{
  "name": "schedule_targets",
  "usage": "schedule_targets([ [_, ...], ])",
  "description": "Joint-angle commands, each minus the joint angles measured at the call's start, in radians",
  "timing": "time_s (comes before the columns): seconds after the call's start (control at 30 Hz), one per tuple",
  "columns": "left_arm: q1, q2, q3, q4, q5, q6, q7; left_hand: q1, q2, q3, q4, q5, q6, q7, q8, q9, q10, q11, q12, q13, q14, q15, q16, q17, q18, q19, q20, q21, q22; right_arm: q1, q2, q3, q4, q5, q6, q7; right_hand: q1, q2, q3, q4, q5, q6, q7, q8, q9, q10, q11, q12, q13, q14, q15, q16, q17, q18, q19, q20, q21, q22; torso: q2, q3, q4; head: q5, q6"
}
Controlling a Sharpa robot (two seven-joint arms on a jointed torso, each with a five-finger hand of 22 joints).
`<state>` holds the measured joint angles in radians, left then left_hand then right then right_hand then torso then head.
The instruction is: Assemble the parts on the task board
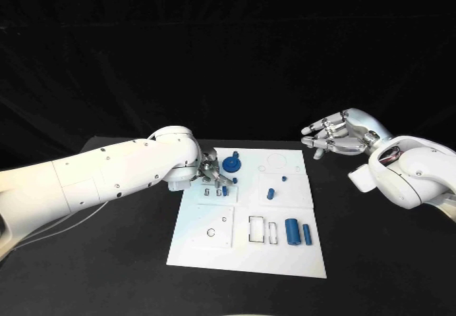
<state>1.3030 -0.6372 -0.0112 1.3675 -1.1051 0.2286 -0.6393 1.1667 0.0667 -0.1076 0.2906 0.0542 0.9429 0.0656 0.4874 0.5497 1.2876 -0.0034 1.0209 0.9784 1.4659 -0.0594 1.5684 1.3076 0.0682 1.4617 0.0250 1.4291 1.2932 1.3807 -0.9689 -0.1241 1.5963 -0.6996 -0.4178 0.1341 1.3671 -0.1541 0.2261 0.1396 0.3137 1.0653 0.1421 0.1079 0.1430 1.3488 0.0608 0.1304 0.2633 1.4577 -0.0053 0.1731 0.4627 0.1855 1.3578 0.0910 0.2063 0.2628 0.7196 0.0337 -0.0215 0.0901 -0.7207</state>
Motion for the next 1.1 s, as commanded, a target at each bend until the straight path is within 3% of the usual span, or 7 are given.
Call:
schedule_targets([
  [0.03,0.001,0.006,0.0,-0.007,-0.002,0.037,-0.001,0.004,-0.01,0.009,0.0,-0.003,-0.007,0.002,0.004,0.002,-0.007,-0.002,0.004,0.001,0.105,-0.009,0.002,0.263,-0.013,0.0,0.0,0.006,0.001,0.001,0.0,0.001,0.0,-0.009,-0.005,-0.008,-0.009,0.003,-0.005,0.001,0.004,-0.007,0.0,-0.005,0.001,-0.007,-0.001,0.005,0.001,-0.009,0.0,0.004,0.001,-0.004,0.001,0.006,-0.004,-0.002,0.0,0.0002,0.0003,-0.002,-0.002],
  [0.87,-0.001,0.02,-0.003,-0.011,0.032,0.078,-0.003,0.003,-0.012,0.035,0.0,-0.004,-0.009,0.001,0.009,0.01,-0.005,-0.003,0.007,0.005,0.105,-0.009,0.002,0.263,-0.014,0.001,0.0,0.009,0.006,0.0,0.013,0.001,-0.01,-0.024,0.005,-0.02,-0.013,0.005,-0.009,0.003,0.009,-0.009,0.001,-0.005,0.002,-0.015,0.001,0.005,0.009,-0.018,0.003,0.001,0.011,-0.004,-0.004,0.008,-0.007,-0.005,-0.001,0.0013,0.002,-0.002,-0.012],
  [1.1,-0.001,0.02,-0.003,-0.011,0.048,0.083,-0.001,0.005,-0.01,0.049,-0.001,-0.003,-0.008,0.0,0.013,0.015,-0.002,-0.004,0.011,0.009,0.105,-0.01,0.002,0.263,-0.014,0.002,-0.001,0.011,0.01,0.0,0.015,0.001,-0.013,-0.024,0.007,-0.022,-0.014,0.006,-0.01,0.004,0.009,-0.009,0.001,-0.005,0.002,-0.017,0.001,0.004,0.011,-0.019,0.003,0.001,0.013,-0.004,-0.005,0.008,-0.008,-0.006,0.0,0.001,0.002,-0.003,-0.007],
])
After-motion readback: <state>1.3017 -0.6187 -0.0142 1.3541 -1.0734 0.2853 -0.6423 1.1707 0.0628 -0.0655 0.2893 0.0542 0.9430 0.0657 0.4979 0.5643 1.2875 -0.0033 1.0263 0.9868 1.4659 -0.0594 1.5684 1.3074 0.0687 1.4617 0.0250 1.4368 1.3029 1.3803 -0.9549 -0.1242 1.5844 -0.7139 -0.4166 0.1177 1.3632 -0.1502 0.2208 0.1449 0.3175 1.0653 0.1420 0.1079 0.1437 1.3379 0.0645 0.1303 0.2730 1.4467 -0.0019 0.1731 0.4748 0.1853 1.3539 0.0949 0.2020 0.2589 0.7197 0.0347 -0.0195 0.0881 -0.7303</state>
